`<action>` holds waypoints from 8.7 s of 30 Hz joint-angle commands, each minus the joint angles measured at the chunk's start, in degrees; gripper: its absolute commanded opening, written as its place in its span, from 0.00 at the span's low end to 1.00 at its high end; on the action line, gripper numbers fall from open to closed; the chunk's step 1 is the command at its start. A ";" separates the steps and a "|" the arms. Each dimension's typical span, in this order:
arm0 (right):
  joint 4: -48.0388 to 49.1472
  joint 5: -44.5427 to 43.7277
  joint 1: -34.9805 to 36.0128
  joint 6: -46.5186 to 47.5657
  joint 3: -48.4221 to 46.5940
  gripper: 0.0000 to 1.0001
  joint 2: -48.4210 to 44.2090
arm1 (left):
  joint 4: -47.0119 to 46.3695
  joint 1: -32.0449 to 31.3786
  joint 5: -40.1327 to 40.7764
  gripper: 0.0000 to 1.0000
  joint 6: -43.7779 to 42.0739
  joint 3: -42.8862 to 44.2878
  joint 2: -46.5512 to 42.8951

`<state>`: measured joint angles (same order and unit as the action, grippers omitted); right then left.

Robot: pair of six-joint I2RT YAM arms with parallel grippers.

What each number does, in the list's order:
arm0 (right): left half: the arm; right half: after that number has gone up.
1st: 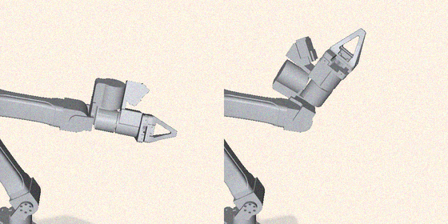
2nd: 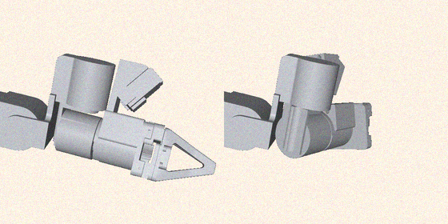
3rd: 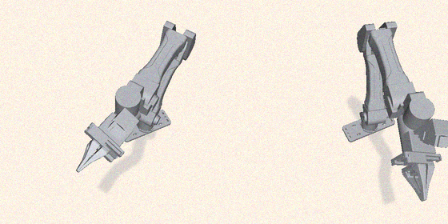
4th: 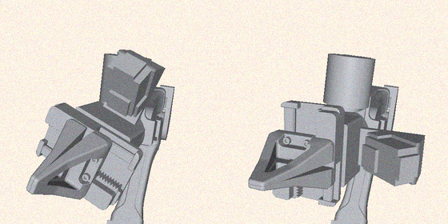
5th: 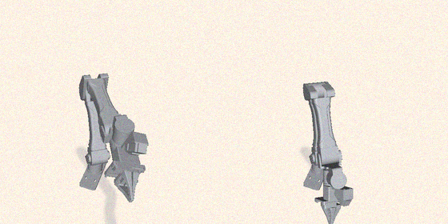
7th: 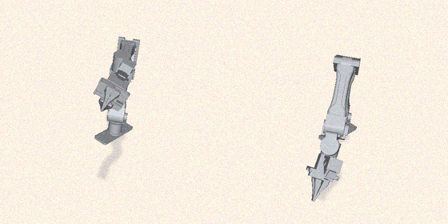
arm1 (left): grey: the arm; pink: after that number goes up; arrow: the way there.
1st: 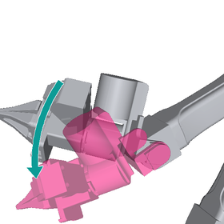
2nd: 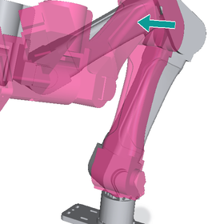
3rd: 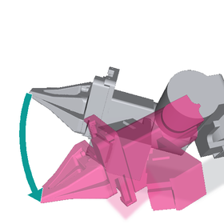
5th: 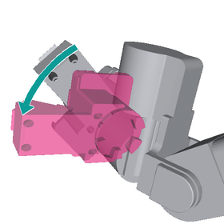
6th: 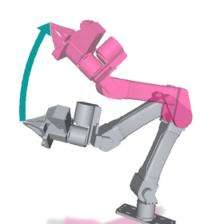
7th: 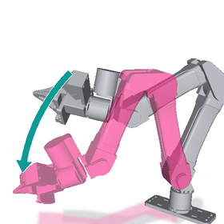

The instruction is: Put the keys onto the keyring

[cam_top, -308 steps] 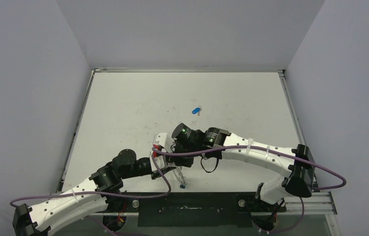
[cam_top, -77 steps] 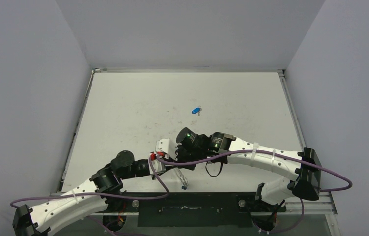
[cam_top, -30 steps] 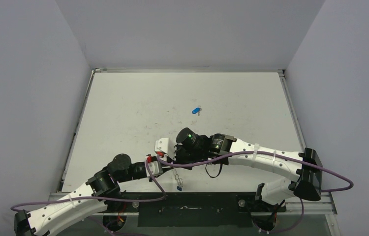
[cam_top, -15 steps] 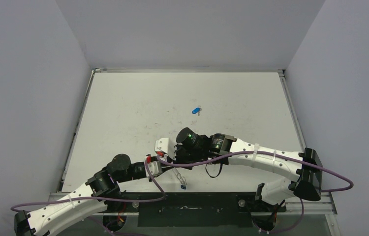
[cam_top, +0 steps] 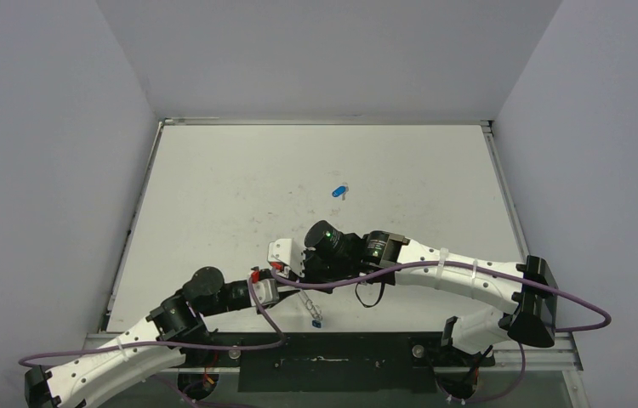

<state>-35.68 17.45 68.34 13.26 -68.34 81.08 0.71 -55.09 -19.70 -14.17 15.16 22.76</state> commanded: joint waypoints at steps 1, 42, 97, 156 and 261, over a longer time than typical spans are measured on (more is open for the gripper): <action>1.62 0.65 0.26 0.45 -1.06 0.00 -1.24 | -0.80 -0.28 1.08 0.20 -0.43 2.96 -1.15; 14.17 11.36 -5.70 2.73 10.74 0.49 -14.17 | -11.52 -0.30 -0.06 0.00 5.33 -4.89 -7.19; 33.38 9.73 -7.93 -3.57 24.04 0.08 -12.34 | -12.52 -0.31 -0.12 0.00 7.00 -5.97 -8.18; 30.67 11.73 -4.38 -0.83 19.47 0.00 -10.24 | 9.85 -0.46 0.72 0.16 -1.73 7.88 5.74; 36.54 -7.43 -30.39 -40.92 34.89 1.00 -8.91 | -10.67 1.03 19.98 0.69 30.09 13.29 33.00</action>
<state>1.85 8.32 37.91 -22.96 -34.37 69.01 -11.51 -54.39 -4.43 1.21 28.25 58.52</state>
